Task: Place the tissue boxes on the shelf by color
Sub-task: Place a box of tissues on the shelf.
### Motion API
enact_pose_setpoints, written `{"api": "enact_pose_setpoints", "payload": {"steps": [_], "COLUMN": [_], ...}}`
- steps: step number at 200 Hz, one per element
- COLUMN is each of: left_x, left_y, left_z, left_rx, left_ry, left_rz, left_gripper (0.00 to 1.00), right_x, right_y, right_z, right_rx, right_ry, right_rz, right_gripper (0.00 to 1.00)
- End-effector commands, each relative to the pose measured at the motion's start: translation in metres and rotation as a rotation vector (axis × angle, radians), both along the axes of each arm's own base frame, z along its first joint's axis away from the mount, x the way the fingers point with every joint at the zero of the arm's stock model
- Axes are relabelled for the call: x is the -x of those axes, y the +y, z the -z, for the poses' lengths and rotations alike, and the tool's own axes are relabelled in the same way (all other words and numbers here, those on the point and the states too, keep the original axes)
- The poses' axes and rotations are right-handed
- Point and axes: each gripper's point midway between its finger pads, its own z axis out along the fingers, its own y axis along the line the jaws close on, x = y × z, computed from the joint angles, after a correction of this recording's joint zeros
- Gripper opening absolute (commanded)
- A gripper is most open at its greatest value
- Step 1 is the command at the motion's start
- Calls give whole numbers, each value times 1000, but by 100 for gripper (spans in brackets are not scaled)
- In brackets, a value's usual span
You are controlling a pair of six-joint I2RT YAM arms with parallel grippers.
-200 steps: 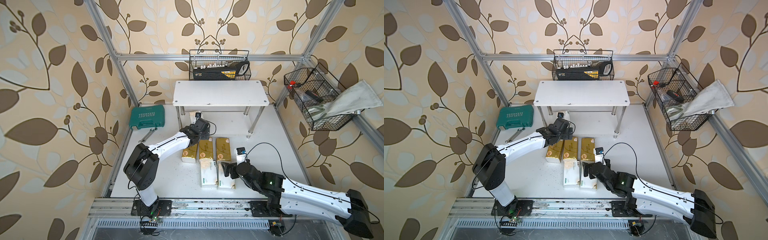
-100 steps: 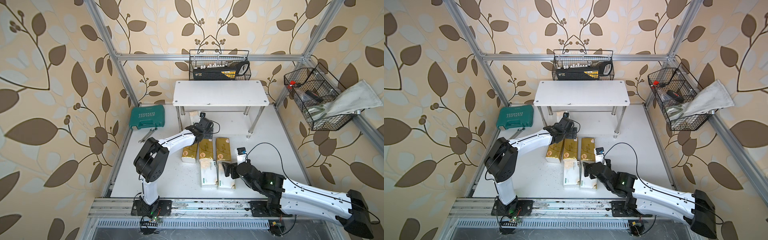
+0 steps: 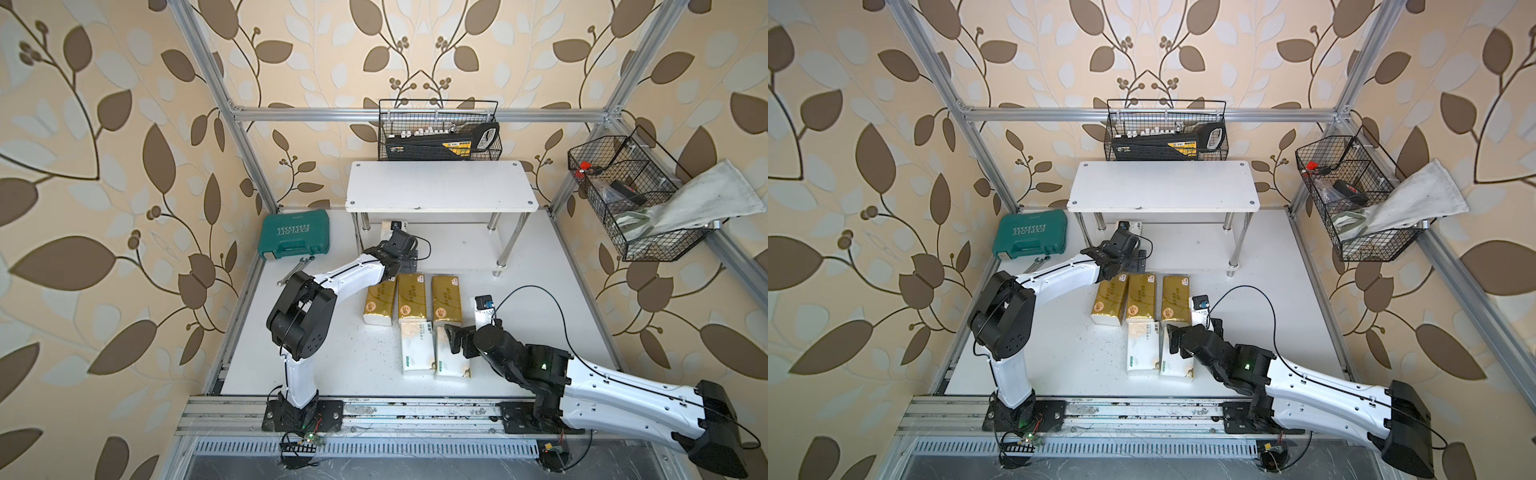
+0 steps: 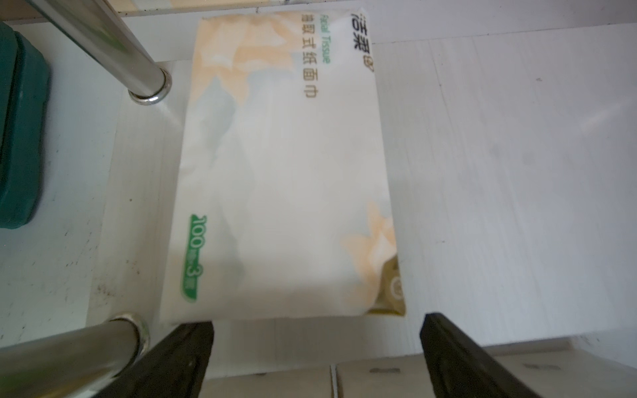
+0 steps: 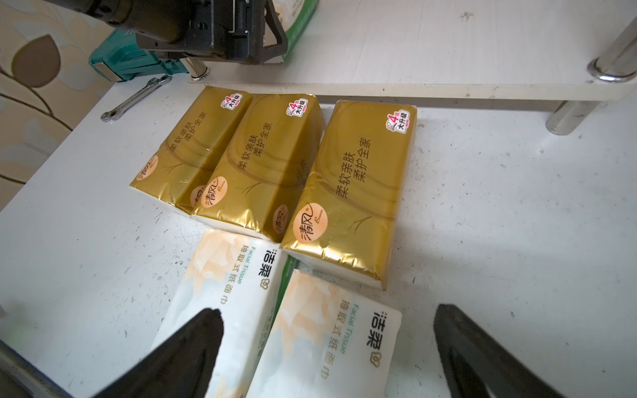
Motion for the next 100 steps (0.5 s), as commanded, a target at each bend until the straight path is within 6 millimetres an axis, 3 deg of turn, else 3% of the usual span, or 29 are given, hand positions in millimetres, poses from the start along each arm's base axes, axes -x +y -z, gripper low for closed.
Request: {"api": "enact_pose_setpoints", "payload": {"steps": [1, 27, 51, 75, 100], "left_x": [-7, 8, 36, 78, 131], "left_y": [-10, -14, -23, -29, -30], "left_z": [-22, -37, -57, -66, -55], "left_rx": [51, 95, 99, 54, 32], "left_ry": [-38, -32, -12, 44, 150], "left_rz": [27, 48, 82, 93, 65], "left_gripper": [99, 99, 99, 99, 99], "right_x": [-1, 0, 3, 7, 13], "right_y": [-2, -3, -7, -13, -21], "right_z": [-7, -8, -10, -14, -16], "right_rx": [-4, -9, -14, -16, -7], "right_ry": [-13, -8, 9, 26, 54], "right_rz": [17, 17, 22, 32, 43], "right_gripper": [99, 99, 99, 99, 99]}}
